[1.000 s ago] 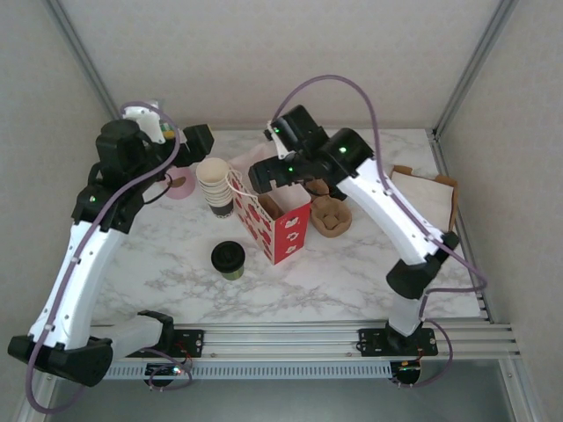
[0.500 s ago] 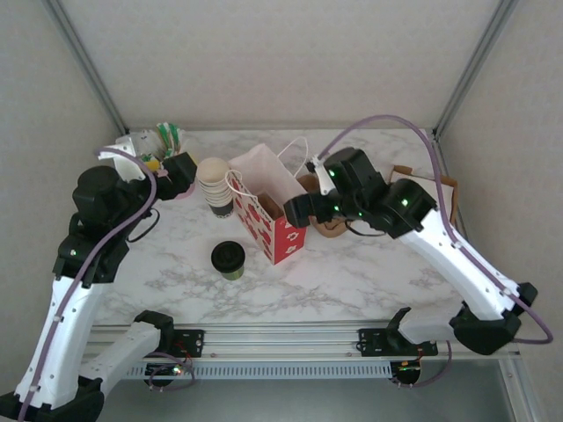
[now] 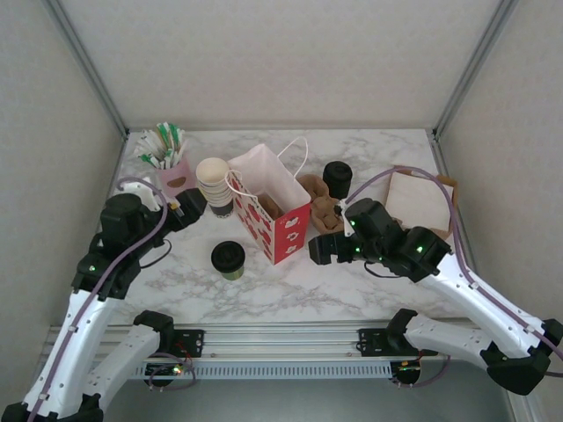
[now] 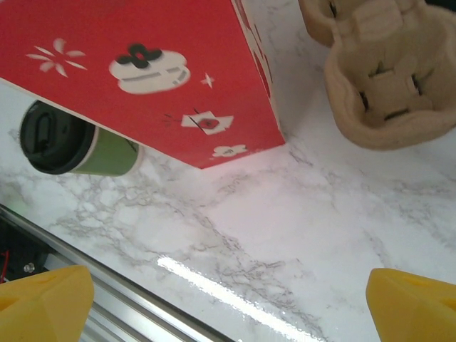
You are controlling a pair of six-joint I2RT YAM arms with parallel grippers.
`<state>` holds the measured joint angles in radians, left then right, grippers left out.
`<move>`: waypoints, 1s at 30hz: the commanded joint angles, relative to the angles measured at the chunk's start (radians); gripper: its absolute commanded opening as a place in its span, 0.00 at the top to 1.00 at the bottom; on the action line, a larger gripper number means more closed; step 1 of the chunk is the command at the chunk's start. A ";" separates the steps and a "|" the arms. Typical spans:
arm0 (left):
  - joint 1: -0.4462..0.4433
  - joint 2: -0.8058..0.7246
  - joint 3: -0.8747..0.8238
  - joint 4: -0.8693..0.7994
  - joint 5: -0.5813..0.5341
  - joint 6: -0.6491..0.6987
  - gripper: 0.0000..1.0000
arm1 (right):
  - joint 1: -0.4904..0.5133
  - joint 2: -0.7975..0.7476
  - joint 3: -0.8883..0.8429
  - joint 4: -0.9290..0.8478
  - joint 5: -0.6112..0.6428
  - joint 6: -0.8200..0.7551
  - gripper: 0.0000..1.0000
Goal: Pack the takeout coffee
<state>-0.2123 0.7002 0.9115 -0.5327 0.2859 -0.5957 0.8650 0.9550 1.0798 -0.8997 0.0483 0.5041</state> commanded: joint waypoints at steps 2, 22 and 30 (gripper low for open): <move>0.010 -0.013 -0.073 0.033 0.061 -0.050 0.00 | 0.008 -0.024 -0.062 0.065 -0.003 0.059 0.02; -0.080 0.146 -0.203 0.217 0.060 -0.142 0.26 | 0.008 0.127 -0.343 0.550 -0.123 0.150 0.24; -0.163 0.250 -0.169 0.262 0.005 -0.133 0.39 | 0.008 0.242 -0.365 0.710 -0.142 0.190 0.39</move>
<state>-0.3588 0.9321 0.7021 -0.3161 0.3286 -0.7364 0.8650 1.1744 0.7261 -0.2890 -0.0811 0.6743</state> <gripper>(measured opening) 0.614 0.616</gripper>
